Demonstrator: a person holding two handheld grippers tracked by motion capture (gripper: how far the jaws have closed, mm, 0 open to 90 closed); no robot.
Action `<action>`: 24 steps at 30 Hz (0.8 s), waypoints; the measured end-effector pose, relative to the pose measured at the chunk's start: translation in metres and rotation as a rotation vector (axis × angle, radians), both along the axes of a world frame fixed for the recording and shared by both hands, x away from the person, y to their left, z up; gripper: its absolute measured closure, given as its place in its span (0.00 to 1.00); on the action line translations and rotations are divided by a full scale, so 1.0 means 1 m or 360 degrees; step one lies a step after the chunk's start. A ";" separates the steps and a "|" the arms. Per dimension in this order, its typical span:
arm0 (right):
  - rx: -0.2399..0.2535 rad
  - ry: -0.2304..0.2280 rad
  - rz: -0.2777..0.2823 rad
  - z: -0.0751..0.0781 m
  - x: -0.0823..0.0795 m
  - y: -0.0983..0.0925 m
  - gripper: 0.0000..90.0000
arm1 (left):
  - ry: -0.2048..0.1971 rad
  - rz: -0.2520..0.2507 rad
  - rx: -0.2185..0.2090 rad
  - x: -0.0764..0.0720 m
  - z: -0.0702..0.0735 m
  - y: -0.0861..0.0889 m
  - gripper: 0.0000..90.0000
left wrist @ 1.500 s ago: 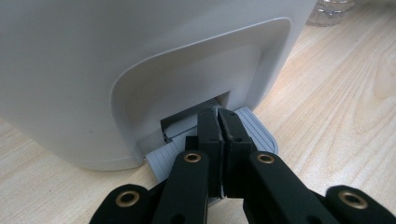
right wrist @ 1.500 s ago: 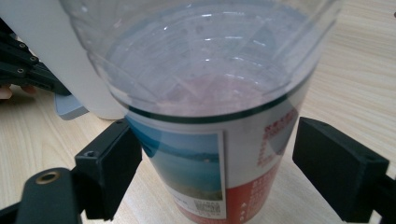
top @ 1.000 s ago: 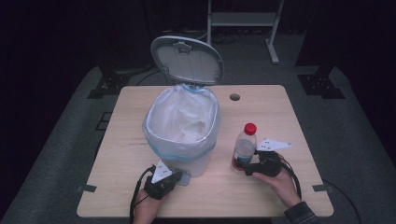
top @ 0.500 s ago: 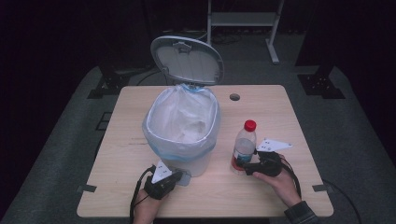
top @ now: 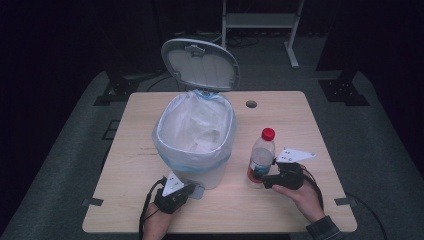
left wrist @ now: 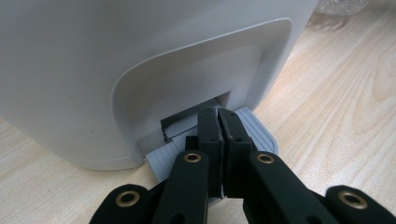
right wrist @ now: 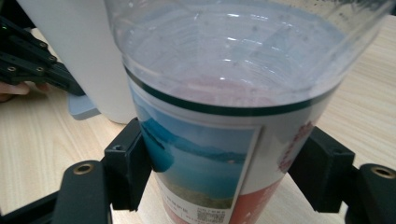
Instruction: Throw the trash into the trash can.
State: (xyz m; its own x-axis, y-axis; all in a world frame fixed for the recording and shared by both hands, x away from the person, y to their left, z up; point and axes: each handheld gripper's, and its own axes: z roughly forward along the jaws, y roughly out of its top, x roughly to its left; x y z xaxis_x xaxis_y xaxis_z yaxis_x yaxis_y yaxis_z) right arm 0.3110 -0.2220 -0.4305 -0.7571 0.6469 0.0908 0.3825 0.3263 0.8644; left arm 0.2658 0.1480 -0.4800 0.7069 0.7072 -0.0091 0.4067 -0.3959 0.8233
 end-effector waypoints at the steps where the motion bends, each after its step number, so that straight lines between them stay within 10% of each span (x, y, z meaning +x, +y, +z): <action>1: 0.0002 -0.0002 0.0005 0.001 0.000 0.000 0.31 | 0.0000 -0.0001 0.0001 0.000 0.000 0.000 0.99; 24: 0.0149 -0.0061 0.0077 0.029 -0.002 -0.017 0.31 | 0.0000 0.0002 -0.0004 0.000 0.000 0.000 0.99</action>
